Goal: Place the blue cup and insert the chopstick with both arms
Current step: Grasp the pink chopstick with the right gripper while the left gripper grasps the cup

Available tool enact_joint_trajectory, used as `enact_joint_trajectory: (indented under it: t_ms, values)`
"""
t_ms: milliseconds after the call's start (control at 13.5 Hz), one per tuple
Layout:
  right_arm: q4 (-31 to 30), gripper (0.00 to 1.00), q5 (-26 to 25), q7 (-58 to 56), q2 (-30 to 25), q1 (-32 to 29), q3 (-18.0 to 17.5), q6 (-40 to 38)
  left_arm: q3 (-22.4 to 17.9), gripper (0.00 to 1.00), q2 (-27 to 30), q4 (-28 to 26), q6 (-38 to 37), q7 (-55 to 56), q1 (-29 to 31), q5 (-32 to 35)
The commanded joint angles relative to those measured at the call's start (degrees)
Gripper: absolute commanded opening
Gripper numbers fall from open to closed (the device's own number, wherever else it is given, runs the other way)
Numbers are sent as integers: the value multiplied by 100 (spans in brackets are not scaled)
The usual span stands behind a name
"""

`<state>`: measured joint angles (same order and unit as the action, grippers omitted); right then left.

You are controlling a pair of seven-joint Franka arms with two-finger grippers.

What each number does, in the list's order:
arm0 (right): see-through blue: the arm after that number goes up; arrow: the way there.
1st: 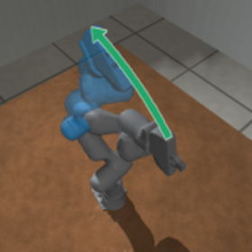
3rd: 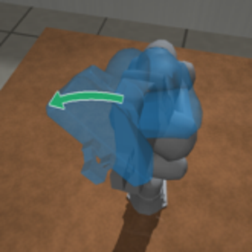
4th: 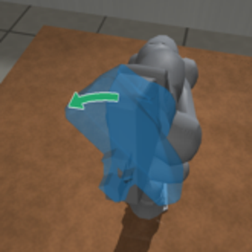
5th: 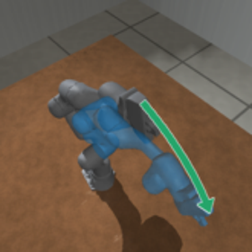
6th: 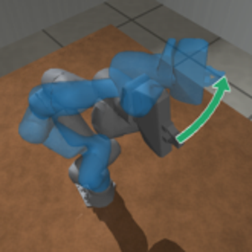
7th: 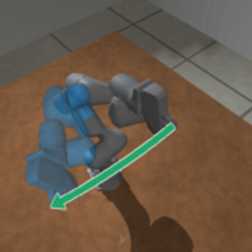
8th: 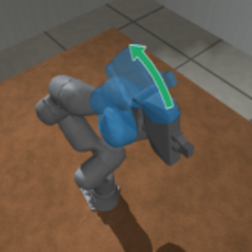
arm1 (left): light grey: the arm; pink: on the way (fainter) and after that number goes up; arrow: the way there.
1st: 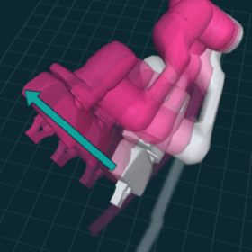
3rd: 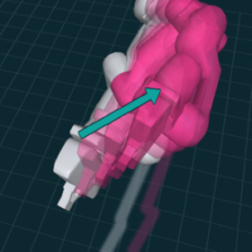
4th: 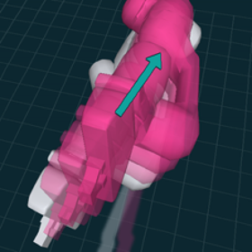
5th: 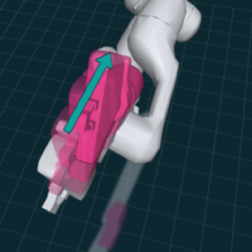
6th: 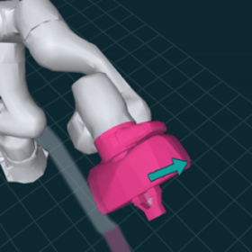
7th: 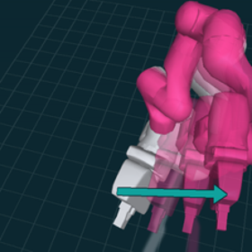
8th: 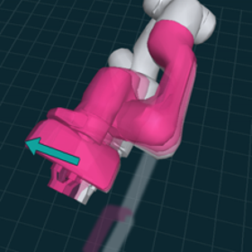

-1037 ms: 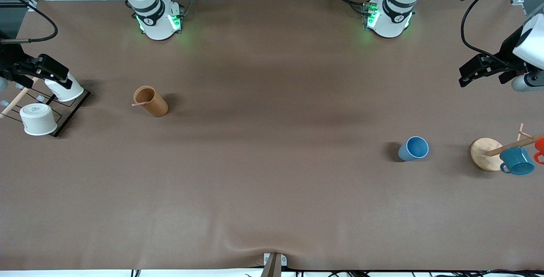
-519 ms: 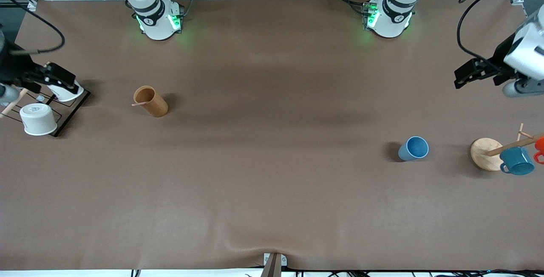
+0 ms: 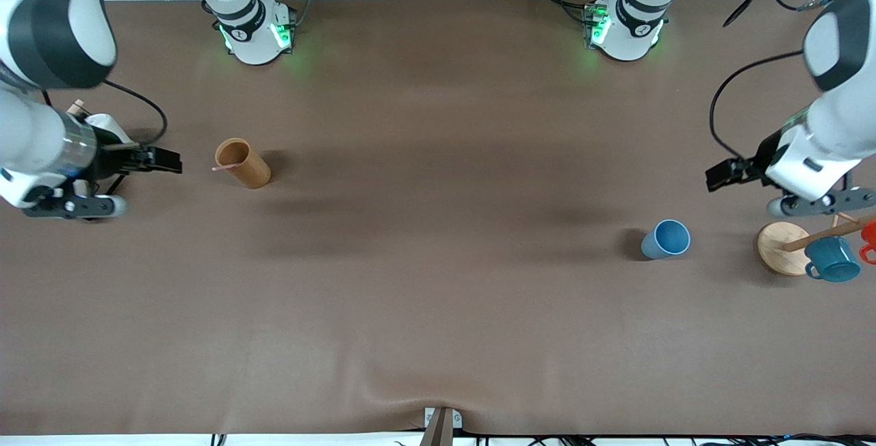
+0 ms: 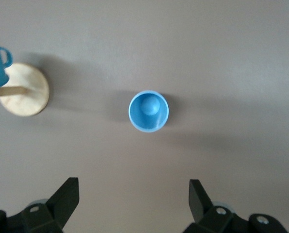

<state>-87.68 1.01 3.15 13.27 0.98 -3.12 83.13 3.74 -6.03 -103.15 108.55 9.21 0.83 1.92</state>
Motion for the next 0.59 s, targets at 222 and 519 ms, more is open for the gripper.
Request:
enact_joint_trajectory:
  t_ms: [222, 519]
  values:
    - [-337, 87, 433, 72, 605, -89, 30, -86, 21, 100, -424, -960, 1877, -60, 119, 71]
    - [-767, 70, 540, 344, 712, -27, 30, 334, 21, 100, -977, -1145, 2845, -69, 216, 71]
